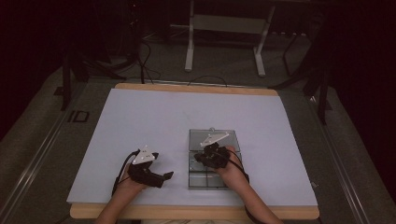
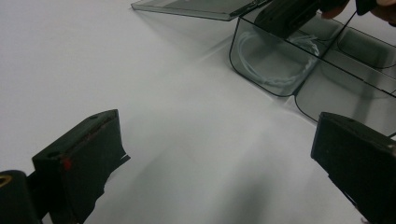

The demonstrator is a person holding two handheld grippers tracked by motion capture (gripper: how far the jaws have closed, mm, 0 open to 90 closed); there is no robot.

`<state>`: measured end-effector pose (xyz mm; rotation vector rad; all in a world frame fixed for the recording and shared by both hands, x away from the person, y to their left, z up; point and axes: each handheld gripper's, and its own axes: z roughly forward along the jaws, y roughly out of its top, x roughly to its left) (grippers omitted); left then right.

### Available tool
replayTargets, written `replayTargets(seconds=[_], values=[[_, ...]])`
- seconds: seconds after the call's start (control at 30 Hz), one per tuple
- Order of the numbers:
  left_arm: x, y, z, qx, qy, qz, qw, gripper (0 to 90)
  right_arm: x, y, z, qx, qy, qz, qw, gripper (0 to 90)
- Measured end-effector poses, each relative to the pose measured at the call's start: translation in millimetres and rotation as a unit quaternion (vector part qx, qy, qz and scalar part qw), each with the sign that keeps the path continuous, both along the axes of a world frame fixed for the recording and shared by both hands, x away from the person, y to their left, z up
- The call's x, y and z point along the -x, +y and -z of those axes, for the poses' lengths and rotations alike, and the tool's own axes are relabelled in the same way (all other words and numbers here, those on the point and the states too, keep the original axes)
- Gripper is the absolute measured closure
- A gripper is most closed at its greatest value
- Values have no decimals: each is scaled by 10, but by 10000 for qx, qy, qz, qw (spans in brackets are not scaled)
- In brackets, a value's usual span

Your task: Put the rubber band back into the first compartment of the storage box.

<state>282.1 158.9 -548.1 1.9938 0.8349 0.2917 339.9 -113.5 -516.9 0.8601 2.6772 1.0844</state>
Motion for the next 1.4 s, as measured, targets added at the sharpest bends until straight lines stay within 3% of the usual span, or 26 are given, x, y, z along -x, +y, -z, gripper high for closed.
replayTargets(seconds=[0.3,0.43,0.6,0.83,0.9,1.1,1.4], values=[[-3,3,0,18,19,6,10000,28,10,81,50,143,161,-130,9997,889],[-3,3,0,17,22,9,10000,28,18,109,54,340,53,-176,9993,886],[-2,0,0,1,15,18,10000,28,-10,45,86,536,-5,-15,9986,883],[-7,-7,2,-22,35,31,10000,28,-3,3,68,508,-18,-39,9987,838],[-10,-5,4,-3,47,20,10000,28,32,-23,17,478,-85,-56,9988,762],[-17,0,4,0,80,27,10000,28,113,-99,-97,291,-284,-205,9990,706],[-32,-9,6,-31,156,134,9998,28,138,-281,-195,30,-410,-47,9991,619]])
